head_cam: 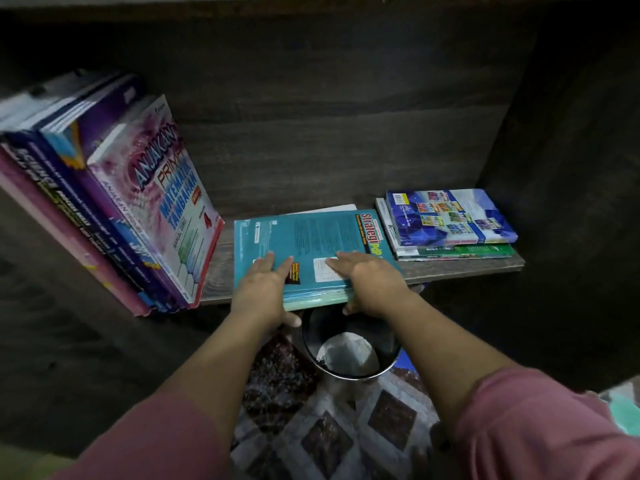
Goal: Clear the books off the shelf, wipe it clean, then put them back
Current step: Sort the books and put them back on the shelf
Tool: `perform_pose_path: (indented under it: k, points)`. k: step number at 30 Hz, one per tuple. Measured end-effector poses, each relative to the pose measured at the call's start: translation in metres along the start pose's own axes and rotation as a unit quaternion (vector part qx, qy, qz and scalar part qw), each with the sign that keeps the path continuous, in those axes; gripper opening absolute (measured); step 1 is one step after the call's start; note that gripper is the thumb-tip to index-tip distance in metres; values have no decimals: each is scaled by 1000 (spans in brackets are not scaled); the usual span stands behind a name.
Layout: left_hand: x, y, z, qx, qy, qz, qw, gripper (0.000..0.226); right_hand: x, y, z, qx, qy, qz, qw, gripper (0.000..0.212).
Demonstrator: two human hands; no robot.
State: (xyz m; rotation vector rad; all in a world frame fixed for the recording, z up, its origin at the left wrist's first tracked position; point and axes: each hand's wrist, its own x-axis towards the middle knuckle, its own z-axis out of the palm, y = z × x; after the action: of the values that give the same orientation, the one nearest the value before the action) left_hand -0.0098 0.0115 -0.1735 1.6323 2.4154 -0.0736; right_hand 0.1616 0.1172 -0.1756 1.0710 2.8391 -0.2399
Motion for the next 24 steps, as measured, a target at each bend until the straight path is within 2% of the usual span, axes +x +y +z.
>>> perform_pose_path:
  k: [3,5,11,18,21,24]
  points:
    - [1,-3,-3,27,-13,11,999,135,-10,9,-7,-36,-21,32,999,101]
    - [0,-4,-5,35,2,9,999,134,-15,14,-13,-43,-20,57,997,96]
    - [-5,5,-4,28,86,-41,995,103,-12,11,-15,-42,31,66,996,75]
    - [1,3,-13,46,62,-70,995,99,-13,8,-15,-41,37,85,995,73]
    - [-2,16,-17,72,50,-93,992,96,-15,6,-29,-15,3,101,995,71]
    - [-6,39,-30,85,38,-56,994,93,-34,10,-55,23,-21,117,993,70]
